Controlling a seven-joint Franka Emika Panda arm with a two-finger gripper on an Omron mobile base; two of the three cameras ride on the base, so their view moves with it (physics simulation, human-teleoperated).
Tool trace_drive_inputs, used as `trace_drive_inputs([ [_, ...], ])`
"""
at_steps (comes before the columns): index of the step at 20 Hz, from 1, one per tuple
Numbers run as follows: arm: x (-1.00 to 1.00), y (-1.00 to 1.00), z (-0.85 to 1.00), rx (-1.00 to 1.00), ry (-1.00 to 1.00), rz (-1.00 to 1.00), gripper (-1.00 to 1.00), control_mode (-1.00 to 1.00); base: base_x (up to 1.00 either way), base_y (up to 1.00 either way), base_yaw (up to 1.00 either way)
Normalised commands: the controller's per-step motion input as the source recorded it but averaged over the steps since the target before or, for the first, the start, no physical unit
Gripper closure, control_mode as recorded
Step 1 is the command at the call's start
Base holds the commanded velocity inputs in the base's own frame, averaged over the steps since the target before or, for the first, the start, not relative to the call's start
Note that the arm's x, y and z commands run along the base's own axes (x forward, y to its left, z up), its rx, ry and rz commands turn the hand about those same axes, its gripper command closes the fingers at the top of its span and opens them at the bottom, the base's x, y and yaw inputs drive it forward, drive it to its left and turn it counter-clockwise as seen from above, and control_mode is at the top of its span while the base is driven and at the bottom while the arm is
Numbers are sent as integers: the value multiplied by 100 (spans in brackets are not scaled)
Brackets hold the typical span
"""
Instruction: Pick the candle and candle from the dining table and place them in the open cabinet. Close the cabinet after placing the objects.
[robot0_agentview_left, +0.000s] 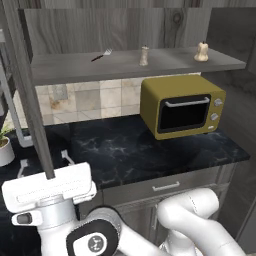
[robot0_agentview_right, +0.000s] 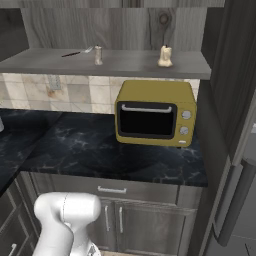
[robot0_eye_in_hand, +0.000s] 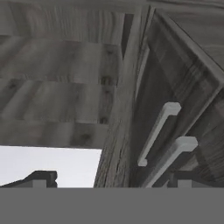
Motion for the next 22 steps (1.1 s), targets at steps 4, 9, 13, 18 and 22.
trace_drive_inputs([
  [4,9,-59,61,13,0,0,-100,-100,0,0,0],
  [9,11,-62,59,15,0,0,-100,-100,0,0,0],
  [13,12,-71,60,17,0,0,-100,-100,0,0,0],
  [18,23,-70,65,18,0,0,-100,-100,0,0,0],
  [22,39,-65,70,18,0,0,-100,-100,0,0,0],
])
